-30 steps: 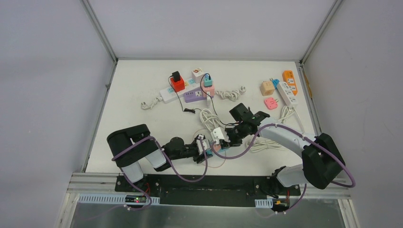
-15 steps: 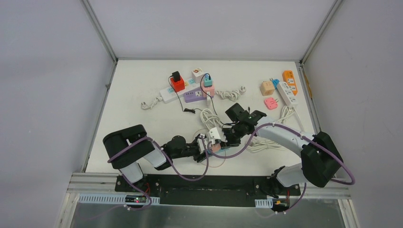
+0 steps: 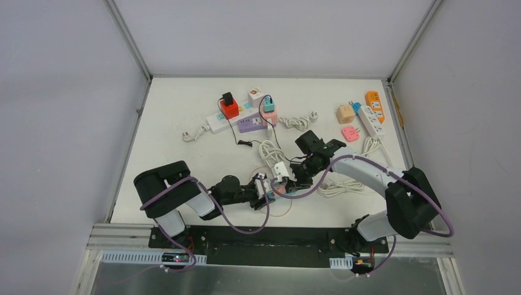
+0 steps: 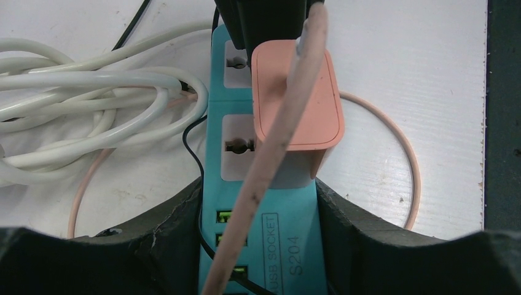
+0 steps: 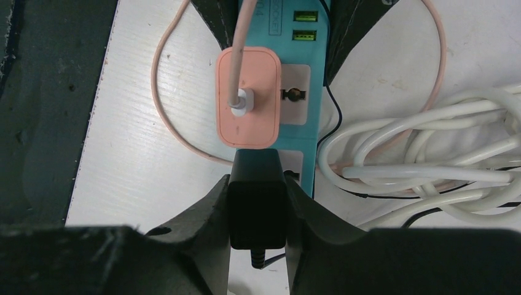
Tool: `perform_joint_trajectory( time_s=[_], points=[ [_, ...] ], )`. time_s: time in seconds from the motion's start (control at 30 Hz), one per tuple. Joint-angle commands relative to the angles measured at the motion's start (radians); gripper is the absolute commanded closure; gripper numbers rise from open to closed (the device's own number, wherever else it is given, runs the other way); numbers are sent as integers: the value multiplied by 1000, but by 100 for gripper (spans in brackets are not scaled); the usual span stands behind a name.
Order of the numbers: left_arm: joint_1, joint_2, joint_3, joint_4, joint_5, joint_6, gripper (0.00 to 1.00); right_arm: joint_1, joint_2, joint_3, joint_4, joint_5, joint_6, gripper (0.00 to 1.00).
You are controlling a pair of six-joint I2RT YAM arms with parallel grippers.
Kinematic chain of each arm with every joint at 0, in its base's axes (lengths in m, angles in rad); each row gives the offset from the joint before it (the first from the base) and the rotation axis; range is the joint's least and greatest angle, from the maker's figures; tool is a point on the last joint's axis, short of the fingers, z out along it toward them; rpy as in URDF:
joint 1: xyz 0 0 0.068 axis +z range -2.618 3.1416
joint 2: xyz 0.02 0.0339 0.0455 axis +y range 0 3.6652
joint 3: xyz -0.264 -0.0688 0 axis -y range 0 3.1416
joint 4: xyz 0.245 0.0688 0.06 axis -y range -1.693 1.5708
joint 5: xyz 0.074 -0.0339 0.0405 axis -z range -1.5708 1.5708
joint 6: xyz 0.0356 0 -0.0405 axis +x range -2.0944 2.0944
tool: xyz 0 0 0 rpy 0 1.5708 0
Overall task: Pull the plug off the socket
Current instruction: Remove the plug from the socket.
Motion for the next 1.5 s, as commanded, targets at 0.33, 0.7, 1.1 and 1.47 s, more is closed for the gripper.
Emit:
perform_joint_trajectory(
  time_s=[0.33,0.7,1.1,1.47],
  points=[
    [-1,42,12,-13,128,7,100,117,67,50,26,52,108,100],
    [1,22,-6,-14,113,15,100,-25,3,-15,-44,15,-24,100],
    [3,50,10,-5,124,1,100,107,40,23,60,41,126,100],
    [2,41,8,-24,127,15,100,2,-10,-31,-19,18,-19,100]
  ],
)
